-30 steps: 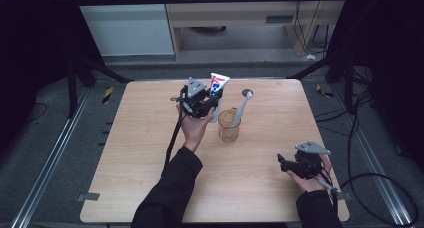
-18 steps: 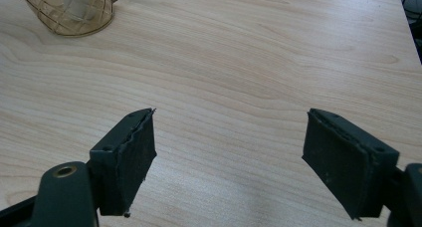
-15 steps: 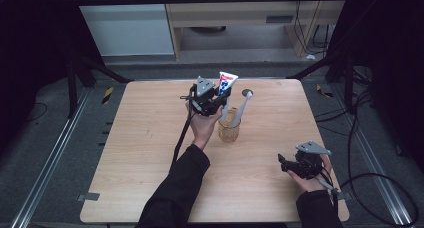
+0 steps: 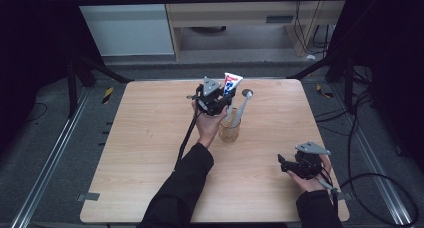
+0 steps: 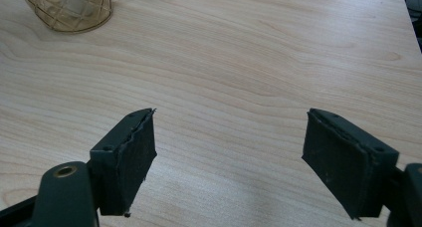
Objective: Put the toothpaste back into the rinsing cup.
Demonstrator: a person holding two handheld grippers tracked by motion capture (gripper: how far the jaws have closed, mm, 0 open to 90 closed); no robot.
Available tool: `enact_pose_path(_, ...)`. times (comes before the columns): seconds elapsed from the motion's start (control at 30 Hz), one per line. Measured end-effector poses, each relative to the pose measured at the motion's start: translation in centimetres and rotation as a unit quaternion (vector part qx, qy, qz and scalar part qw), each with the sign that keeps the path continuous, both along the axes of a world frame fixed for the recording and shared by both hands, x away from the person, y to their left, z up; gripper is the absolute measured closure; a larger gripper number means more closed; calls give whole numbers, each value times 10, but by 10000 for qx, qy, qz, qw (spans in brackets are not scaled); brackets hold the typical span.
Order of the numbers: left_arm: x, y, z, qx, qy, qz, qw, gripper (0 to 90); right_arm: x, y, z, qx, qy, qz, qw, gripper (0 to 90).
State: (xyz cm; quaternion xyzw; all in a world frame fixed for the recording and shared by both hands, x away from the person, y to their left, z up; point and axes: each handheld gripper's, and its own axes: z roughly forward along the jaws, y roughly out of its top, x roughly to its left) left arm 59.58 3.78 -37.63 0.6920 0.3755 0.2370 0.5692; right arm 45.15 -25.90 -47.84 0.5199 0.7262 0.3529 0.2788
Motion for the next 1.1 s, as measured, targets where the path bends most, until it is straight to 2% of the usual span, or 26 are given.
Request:
enact_pose_path(0.3,3,-7,-12,34,38,-120,9999,688,0,0,0,-6,-5,5,10000,210)
enact_pose_path(0.4,4,-8,-16,126,72,-116,9998,688,0,0,0,-18,0,16,10000,210)
enact_pose_path(0.77,3,-5,-30,210,227,-159,9994,682,1,2,-1,-38,12,42,10000,211)
enact_pose_path(0.87,1,-4,-31,195,239,-171,9994,679,0,2,-1,-25,32,50,10000,211)
enact_pose_path(1.1,-1,0,-28,322,271,-222,9989,666,0,2,-1,-40,25,50,10000,211)
